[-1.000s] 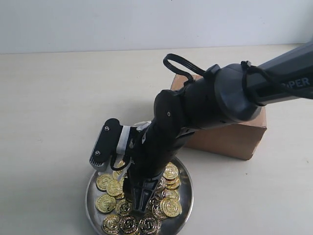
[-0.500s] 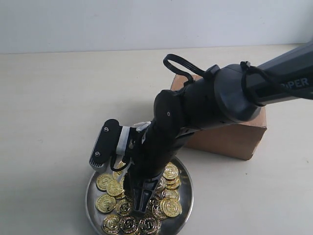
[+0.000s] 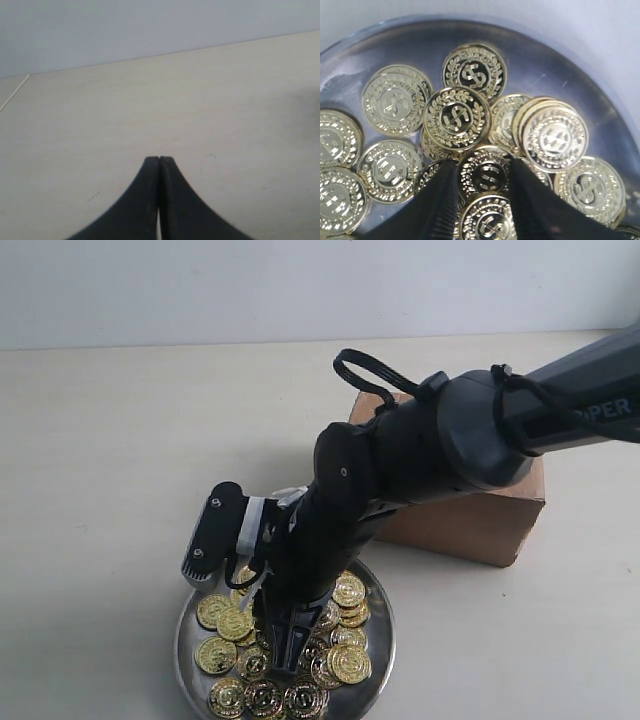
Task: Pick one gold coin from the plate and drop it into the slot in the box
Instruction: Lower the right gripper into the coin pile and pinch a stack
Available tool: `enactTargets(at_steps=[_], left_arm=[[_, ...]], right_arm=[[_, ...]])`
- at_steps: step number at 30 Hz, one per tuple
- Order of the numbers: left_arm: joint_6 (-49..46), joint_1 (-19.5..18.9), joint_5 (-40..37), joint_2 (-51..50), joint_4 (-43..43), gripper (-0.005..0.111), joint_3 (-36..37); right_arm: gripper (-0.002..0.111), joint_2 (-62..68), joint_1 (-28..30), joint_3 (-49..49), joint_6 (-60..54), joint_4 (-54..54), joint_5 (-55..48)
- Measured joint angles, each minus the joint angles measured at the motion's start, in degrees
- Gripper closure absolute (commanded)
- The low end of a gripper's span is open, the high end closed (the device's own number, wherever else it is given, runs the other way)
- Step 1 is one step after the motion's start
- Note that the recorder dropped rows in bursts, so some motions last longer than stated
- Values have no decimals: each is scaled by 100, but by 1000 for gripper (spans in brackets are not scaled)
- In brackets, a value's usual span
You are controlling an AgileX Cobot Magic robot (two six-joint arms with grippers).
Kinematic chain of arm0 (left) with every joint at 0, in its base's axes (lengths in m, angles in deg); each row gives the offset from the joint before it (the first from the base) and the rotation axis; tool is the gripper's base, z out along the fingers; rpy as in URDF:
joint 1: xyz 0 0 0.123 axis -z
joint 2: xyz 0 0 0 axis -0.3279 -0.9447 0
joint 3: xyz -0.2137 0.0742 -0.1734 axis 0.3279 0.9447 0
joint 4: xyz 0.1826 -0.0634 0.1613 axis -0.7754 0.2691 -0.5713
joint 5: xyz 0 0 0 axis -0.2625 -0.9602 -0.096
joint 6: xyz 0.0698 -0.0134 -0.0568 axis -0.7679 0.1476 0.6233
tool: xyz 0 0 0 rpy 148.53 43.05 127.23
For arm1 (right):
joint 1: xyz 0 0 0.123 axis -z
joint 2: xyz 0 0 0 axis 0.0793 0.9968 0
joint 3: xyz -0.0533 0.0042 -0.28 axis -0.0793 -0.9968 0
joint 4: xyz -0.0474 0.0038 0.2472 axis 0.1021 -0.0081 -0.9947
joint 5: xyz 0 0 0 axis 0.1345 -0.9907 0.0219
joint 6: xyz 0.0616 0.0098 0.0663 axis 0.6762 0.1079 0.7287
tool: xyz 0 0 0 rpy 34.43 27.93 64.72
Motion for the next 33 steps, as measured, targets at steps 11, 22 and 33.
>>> enactTargets(at_steps=[11,22,33], left_arm=[[0,0,0,0,0,107,0],[0,0,0,0,0,107,0],[0,0,0,0,0,107,0]], right_arm=[[69,0,0,0,-8,0,0],[61,34,0,0,-8,0,268],[61,34,0,0,-981,-771,137]])
